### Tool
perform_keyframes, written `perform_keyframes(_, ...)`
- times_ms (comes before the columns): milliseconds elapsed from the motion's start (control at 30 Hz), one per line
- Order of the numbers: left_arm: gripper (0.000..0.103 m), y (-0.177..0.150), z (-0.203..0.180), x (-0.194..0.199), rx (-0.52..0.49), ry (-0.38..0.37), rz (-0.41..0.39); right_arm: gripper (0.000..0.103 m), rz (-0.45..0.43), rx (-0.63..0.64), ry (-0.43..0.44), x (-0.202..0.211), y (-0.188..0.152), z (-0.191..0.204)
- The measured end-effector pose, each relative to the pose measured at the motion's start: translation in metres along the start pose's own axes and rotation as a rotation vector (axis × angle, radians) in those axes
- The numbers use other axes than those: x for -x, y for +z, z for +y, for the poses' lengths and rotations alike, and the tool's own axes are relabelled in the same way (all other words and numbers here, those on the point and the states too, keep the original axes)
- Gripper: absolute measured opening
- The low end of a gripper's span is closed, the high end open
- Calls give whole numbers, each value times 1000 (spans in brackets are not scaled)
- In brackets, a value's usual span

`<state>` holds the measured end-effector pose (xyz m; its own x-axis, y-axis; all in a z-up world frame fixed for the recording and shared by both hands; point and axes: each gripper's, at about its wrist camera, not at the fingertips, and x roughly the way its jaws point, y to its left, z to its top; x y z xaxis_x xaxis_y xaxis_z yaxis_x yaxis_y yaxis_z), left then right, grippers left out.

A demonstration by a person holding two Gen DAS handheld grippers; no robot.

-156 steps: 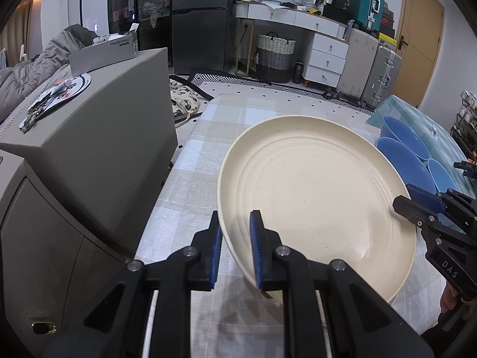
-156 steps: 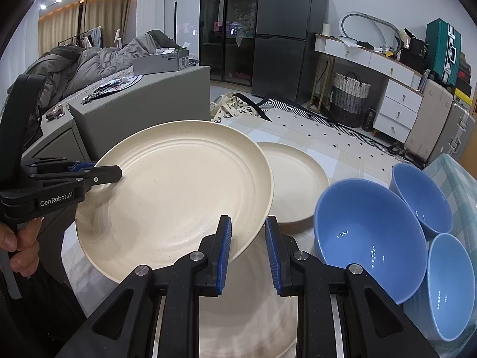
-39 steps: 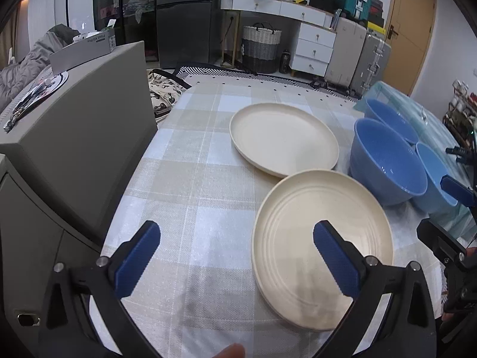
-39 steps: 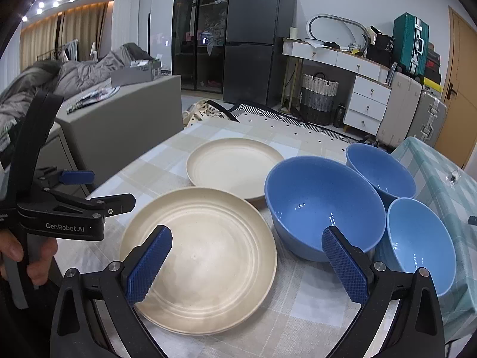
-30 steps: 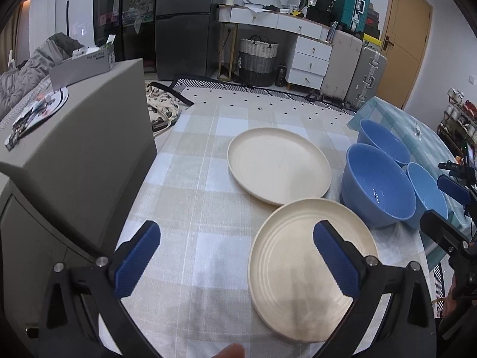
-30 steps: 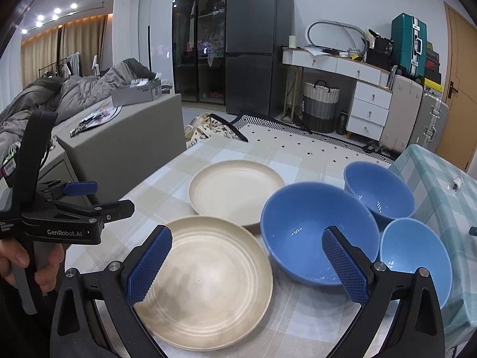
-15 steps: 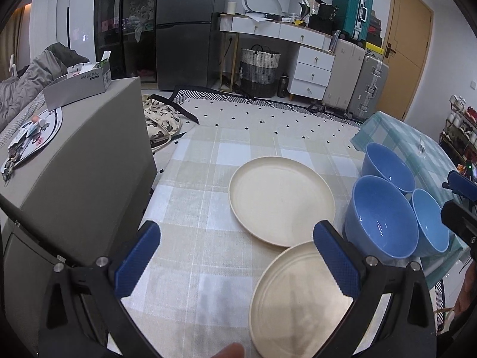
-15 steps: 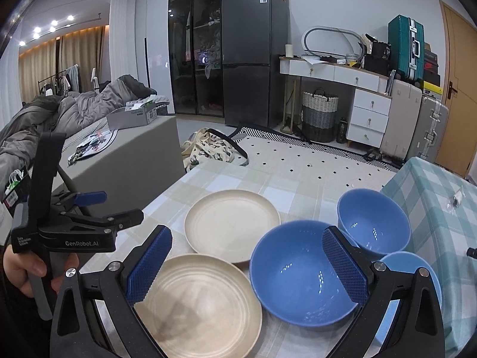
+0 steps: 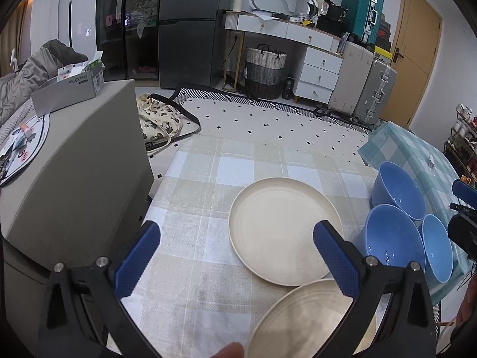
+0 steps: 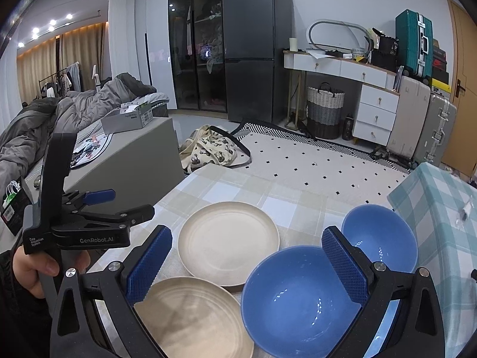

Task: Organize plates and bowls
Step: 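Move the left tool to the rim of the next cream plate while the right tool follows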

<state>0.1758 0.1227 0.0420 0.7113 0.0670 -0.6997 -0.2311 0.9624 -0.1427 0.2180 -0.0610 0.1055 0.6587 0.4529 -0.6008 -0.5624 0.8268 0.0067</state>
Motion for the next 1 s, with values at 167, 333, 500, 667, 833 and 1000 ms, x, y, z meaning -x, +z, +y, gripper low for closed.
perform_keyframes(167,103,5,2,-18,17,21,14,102,29,-9,-2,-18,9,-11)
perform_keyframes(333,103,3,4,-33,19,32,46,102,68,-9,-3,-40,18,-22)
perform_keyframes(500,103,1,9,-50,27,43,89,102,112,9,-7,-65,24,-28)
perform_keyframes(667,103,-1,11,-64,45,46,122,102,164,3,-7,-90,28,-35)
perform_keyframes(833,103,-4,8,-75,38,38,153,102,224,3,-1,-119,29,-43)
perform_keyframes(1000,103,-9,4,-85,31,57,187,102,282,12,-11,-145,26,-50)
